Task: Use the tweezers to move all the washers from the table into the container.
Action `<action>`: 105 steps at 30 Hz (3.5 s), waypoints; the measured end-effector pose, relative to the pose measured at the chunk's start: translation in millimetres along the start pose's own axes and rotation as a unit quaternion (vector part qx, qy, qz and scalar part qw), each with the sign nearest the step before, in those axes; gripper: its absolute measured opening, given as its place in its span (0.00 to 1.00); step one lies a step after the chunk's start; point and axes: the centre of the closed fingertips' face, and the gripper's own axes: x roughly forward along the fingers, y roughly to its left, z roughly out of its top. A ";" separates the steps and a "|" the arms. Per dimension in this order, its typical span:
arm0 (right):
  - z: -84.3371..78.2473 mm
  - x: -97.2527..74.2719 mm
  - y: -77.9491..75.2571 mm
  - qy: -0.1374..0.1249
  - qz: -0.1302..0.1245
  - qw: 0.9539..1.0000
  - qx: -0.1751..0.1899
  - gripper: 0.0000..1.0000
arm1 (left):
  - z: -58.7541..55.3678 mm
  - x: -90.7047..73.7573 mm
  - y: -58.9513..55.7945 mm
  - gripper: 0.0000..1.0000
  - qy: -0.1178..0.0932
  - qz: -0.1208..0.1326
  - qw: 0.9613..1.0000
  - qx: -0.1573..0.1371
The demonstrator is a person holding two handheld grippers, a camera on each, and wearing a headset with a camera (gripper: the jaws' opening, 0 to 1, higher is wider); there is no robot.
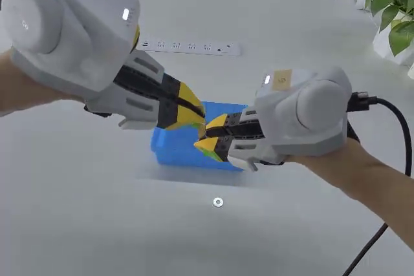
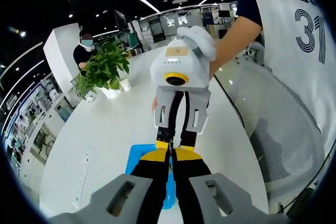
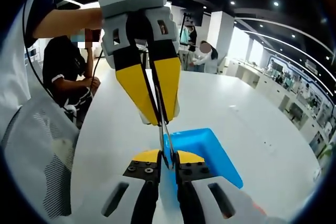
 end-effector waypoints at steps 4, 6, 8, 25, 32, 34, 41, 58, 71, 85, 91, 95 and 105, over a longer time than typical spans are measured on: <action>-2.0 5.1 -6.9 0.004 0.003 1.000 -0.006 0.11 | -4.0 3.8 6.8 0.06 0.004 -0.005 1.000 0.005; -3.2 7.8 -10.5 0.005 0.004 1.000 -0.007 0.11 | -6.4 5.3 10.8 0.06 0.004 -0.005 1.000 0.004; -4.3 10.1 -13.7 0.006 0.005 1.000 -0.006 0.11 | -9.3 6.9 15.4 0.06 0.003 -0.005 1.000 0.002; -24.6 48.2 -35.5 0.022 0.020 1.000 0.000 0.11 | -54.1 24.7 42.0 0.06 0.026 -0.011 0.999 -0.019; -39.4 61.0 -42.5 0.036 0.023 0.999 0.017 0.11 | -67.7 35.3 47.8 0.06 0.033 -0.015 0.998 -0.043; -44.4 63.8 -43.3 0.040 0.023 0.999 0.018 0.11 | -70.3 37.5 47.4 0.06 0.036 -0.017 0.998 -0.044; -53.7 66.2 -39.8 0.048 0.031 0.998 0.022 0.11 | -76.4 42.2 41.6 0.06 0.043 -0.027 0.998 -0.048; -46.8 58.0 -41.3 0.044 0.021 0.998 0.030 0.13 | -61.5 35.0 38.4 0.06 0.038 -0.023 0.998 -0.036; -10.3 29.0 -31.7 -0.009 0.007 0.999 0.036 0.13 | -22.1 16.9 27.7 0.06 0.037 -0.024 0.999 0.012; -4.7 -1.3 6.7 -0.005 0.011 1.000 0.001 0.11 | -0.8 8.4 -6.3 0.06 0.024 -0.027 0.999 0.030; -21.0 -10.7 21.7 0.015 0.015 1.000 -0.001 0.11 | -1.2 16.6 -28.4 0.06 0.014 -0.032 0.999 0.012; -33.6 -13.8 31.6 0.023 0.018 1.000 0.009 0.11 | -3.5 24.0 -38.6 0.06 0.009 -0.038 0.999 0.002; -55.9 -13.6 52.1 0.029 0.025 0.999 0.038 0.11 | -8.0 42.9 -58.2 0.06 0.002 -0.058 0.998 -0.022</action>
